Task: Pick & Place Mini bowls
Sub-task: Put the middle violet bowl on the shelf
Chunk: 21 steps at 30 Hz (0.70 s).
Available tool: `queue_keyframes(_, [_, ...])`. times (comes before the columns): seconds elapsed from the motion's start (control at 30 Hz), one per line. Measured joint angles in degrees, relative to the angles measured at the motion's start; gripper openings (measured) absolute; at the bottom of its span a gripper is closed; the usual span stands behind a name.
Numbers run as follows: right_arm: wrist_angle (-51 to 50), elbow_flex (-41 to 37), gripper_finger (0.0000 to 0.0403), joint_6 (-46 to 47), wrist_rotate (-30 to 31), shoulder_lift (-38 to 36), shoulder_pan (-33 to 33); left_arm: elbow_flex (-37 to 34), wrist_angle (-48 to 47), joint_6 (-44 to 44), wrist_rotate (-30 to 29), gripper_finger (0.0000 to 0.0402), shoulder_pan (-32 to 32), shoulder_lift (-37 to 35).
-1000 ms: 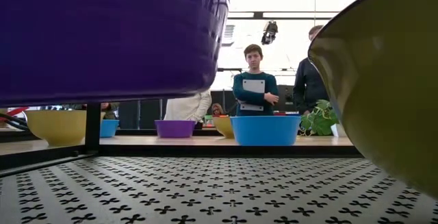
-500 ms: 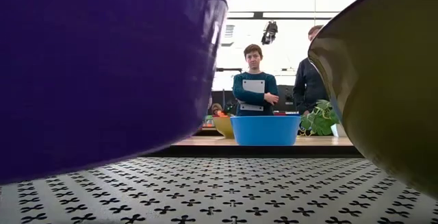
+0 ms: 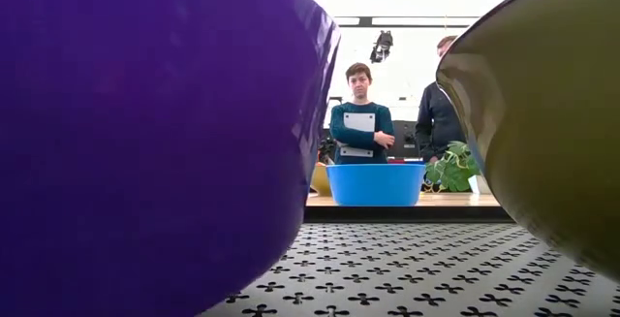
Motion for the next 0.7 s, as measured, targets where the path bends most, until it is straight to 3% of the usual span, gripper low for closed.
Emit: queue_keyframes(0.7, [0.0, 0.0, 0.0008, 0.0, 0.1, 0.0, 0.0, 0.0, 0.4, 0.1, 0.3, 0.0013, 0.0, 0.6])
